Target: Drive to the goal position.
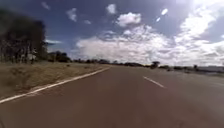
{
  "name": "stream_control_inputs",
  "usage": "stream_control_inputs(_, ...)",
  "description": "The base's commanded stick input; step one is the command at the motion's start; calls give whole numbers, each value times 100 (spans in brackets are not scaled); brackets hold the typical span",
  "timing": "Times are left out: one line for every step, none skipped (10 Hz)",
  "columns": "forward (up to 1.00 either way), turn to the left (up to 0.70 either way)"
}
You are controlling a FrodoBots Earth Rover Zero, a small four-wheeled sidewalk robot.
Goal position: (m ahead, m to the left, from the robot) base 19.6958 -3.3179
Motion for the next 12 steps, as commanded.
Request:
stream_control_inputs(100,0)
stream_control_inputs(100,-13)
stream_control_inputs(100,-23)
stream_control_inputs(100,-33)
stream_control_inputs(100,0)
stream_control_inputs(100,0)
stream_control_inputs(100,0)
stream_control_inputs(100,0)
stream_control_inputs(100,0)
stream_control_inputs(100,0)
stream_control_inputs(100,0)
stream_control_inputs(100,0)
